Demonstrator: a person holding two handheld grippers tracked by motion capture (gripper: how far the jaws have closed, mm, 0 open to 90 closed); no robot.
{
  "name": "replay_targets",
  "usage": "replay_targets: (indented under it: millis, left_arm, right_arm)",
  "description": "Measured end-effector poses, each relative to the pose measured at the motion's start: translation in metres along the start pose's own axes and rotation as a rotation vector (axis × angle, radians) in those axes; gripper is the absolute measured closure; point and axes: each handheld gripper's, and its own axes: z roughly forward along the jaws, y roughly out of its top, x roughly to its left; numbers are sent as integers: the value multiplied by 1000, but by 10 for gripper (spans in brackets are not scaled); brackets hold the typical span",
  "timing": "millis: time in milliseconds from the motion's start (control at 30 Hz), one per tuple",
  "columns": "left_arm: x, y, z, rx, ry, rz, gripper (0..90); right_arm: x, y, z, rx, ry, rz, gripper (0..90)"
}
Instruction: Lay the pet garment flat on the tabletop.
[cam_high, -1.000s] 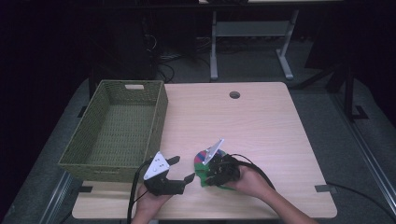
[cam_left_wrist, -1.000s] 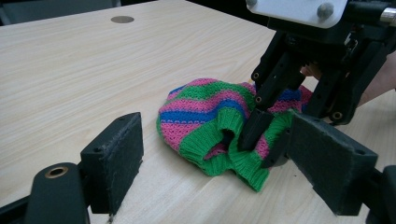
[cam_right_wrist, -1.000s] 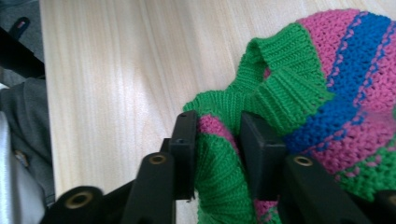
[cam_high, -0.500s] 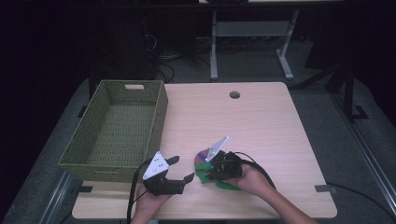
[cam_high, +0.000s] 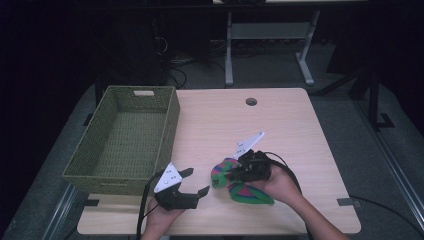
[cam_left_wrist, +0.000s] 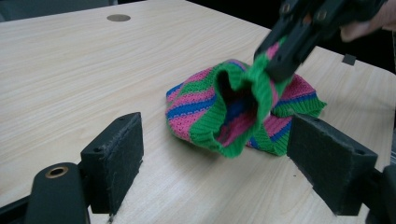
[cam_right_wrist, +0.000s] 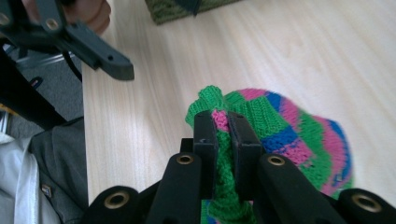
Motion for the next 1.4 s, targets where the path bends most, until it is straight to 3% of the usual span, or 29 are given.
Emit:
replay_targets:
  millis: [267,467,733,900,1000,1167,1400]
  left_arm:
    - [-1,1,5,3,-25,-6,191]
    - [-3,3,11,8,-46,-15,206]
    - [-4,7,27,35,-70,-5,228]
    - [-2,8,37,66,-51,6,234]
    - [-1,8,43,59,-68,0,287]
    - [0,8,53,65,-77,-8,294]
    - [0,12,70,72,-86,7,359]
  right_arm:
    - [-5,8,-38,-98,-39,19,831]
    - [-8,6,-57,-146,-51,36,831]
    - [-12,3,-66,-173,-40,52,831]
    - [-13,3,-71,-186,-36,54,831]
    - [-13,3,-78,-210,-35,56,831]
    - [-13,3,-83,-218,-31,54,831]
    - [-14,2,-85,-226,-23,59,831]
